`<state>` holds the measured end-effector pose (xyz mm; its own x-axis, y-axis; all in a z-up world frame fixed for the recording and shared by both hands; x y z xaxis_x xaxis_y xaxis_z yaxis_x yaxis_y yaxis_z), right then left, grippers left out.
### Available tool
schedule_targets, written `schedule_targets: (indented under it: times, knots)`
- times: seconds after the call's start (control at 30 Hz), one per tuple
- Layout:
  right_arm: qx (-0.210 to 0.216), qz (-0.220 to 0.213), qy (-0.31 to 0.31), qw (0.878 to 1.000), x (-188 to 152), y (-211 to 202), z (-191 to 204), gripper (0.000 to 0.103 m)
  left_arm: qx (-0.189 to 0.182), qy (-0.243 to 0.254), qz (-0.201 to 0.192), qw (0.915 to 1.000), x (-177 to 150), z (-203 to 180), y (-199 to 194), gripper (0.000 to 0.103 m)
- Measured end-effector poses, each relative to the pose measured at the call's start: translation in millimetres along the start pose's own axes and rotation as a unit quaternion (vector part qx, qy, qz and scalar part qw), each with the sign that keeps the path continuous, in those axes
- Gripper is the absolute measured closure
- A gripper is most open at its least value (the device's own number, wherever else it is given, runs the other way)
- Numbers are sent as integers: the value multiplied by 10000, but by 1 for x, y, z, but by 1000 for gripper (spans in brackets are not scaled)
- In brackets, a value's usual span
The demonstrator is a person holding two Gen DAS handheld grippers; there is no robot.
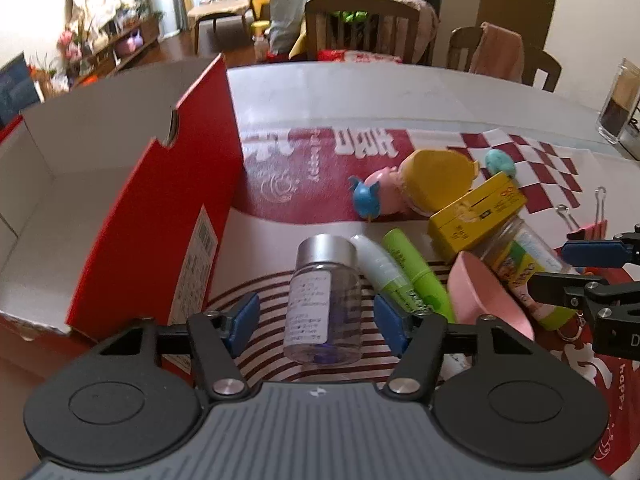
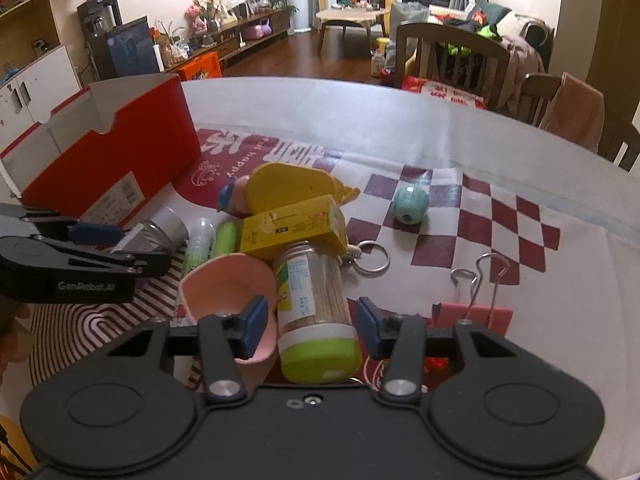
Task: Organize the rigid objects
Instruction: 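Grasp the clear pill bottle with left tool while right tool grasps the toothpick jar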
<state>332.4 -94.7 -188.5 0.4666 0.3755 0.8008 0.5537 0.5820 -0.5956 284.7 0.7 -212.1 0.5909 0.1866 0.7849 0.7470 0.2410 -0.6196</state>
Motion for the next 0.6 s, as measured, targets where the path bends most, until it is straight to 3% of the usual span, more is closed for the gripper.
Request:
schedule_targets:
  times: [0.2, 0.27, 0.4, 0.47, 0.6]
  knots:
    - [77, 143, 107, 9998, -4, 11, -3, 57, -69, -84, 134, 9999, -5, 1, 11, 44]
    - [109, 170, 110, 9997, -5, 13, -3, 58, -71, -117, 170, 9998, -6, 2, 13, 52]
    - [131, 216, 20, 9997, -6, 16, -1, 59, -104, -128, 162, 9997, -6, 3, 17, 54]
    - [154, 234, 62, 9996, -6, 16, 0, 61, -147, -132, 152, 9997, -5, 1, 17, 62]
    - [176, 271, 136, 9994, -8, 13, 1, 61, -132, -121, 151, 9997, -5, 0, 15, 63]
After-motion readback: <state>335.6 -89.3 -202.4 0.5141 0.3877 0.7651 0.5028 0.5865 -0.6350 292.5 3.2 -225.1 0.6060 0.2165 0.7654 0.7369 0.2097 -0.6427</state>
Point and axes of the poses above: each gripper's, at about its wrist camera, not at the fingertips, and y roughly the way its jaws point, z to its left, x to its top, the point moved 9 cm from there along y, roughly the way its jaws point, and after that the axes turned 15 degrees about -z, right-handed, at the moved point
